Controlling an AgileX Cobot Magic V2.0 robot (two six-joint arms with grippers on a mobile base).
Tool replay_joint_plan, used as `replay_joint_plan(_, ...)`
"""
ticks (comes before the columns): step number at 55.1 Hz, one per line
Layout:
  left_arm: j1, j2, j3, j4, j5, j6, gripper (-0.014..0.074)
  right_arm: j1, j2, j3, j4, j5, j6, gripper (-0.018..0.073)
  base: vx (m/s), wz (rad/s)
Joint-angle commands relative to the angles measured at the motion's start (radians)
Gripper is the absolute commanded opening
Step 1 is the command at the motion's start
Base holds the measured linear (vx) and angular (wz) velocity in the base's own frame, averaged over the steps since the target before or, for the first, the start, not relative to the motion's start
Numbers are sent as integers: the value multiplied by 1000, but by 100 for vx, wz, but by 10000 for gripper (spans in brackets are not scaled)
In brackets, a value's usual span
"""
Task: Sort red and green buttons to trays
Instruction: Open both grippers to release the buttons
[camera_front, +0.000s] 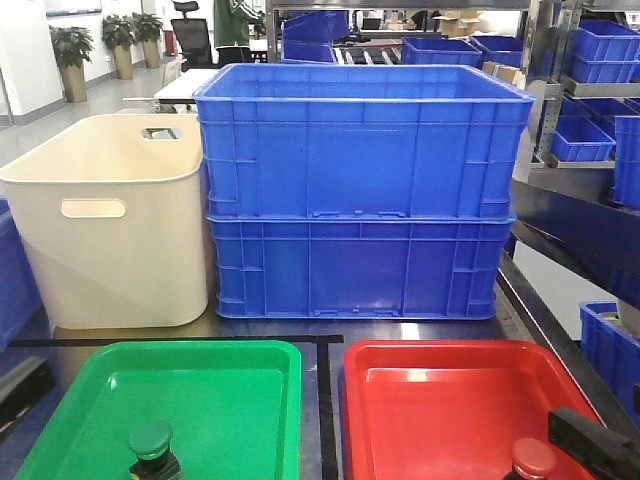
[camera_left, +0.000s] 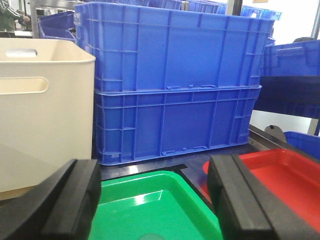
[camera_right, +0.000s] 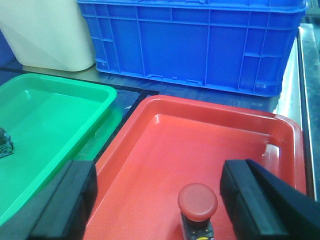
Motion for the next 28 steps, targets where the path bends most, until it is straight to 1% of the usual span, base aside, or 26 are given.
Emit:
replay_joint_plan(1,-7,-47,-29,-6,-23,-9,556,2,-6,-34,-1,-65,-13,574,0,0)
replay_joint_plan(6,-7,-70,-29,-6,-13,-9,556,2,-6,-34,-2,-65,-13,574,0,0)
replay_joint_plan(28,-7,-69,-29,-6,-16,-9,556,2,-6,-34,-2,-65,-13,574,0,0)
